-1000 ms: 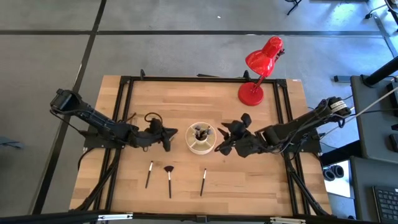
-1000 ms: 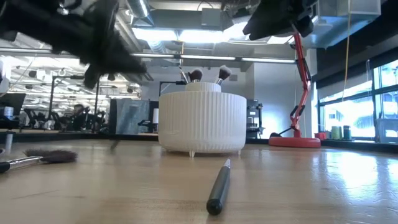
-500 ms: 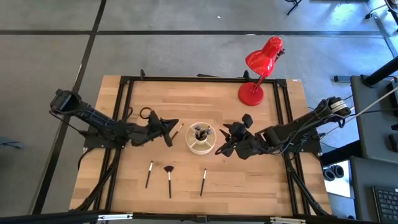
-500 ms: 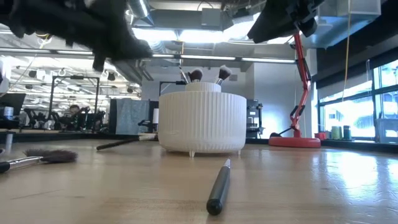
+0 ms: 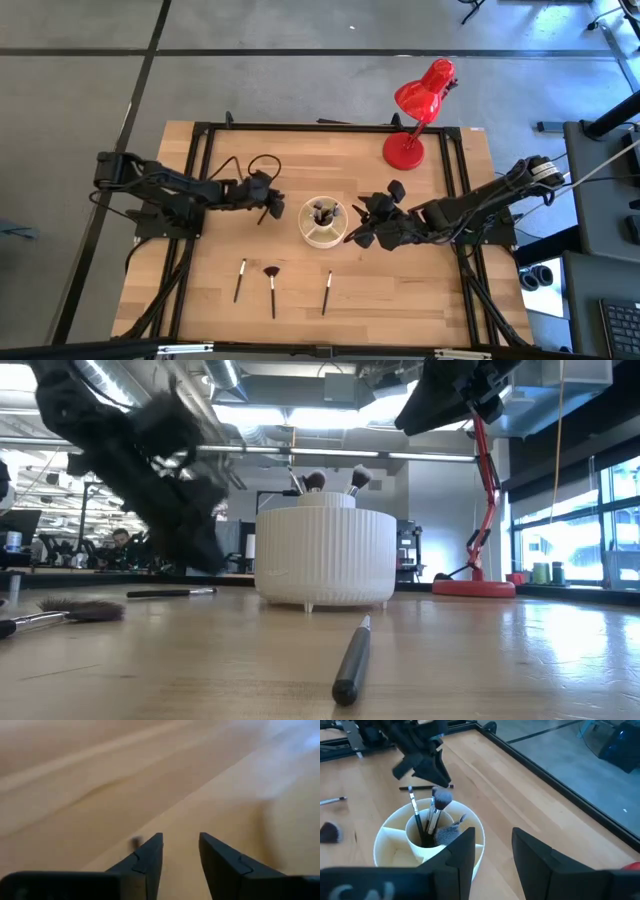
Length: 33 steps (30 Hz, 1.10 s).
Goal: Put items in baskets/containers
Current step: Put the black eyeshadow brush into the white brush holder
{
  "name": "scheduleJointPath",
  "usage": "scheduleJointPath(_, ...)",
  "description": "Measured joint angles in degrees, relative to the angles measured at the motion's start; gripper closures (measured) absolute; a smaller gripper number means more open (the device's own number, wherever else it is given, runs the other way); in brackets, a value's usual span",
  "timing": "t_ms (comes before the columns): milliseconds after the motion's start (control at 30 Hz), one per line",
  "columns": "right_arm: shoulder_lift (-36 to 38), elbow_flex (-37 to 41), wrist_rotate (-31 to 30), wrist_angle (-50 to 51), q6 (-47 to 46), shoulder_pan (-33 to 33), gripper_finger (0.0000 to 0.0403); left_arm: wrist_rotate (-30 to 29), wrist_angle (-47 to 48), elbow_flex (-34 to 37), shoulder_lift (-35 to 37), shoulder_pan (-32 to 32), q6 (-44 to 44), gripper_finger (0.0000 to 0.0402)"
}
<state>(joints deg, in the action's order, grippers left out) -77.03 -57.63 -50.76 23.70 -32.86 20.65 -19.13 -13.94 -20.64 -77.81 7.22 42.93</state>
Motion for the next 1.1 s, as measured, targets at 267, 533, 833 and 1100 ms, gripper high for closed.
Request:
scheduleJointPath(267, 0.0, 0.0, 2.4, 1.5, 0.3, -1.5, 0.0273, 1.5, 8.9, -0.3, -3.3, 2.8, -2.1, 0.0288)
scheduleJointPath(533, 0.0, 0.0, 3.0, 1.5, 0.3, -1.6, 0.0273, -0.7, 12.6, -0.4, -3.6, 3.0, -5.0, 0.0350)
scheduleJointPath(833, 0.0, 0.0, 3.0, 1.7, 0.9, -1.6, 0.0273, -1.8, 10.8, 0.0, -3.5, 3.0, -7.5, 0.0387)
scheduleJointPath(1100, 0.0, 0.0, 2.5, 4.6, 0.6, -1.6, 0.0273, -3.3, -4.2, 0.2, 7.0, 1.6, -8.9, 0.0390)
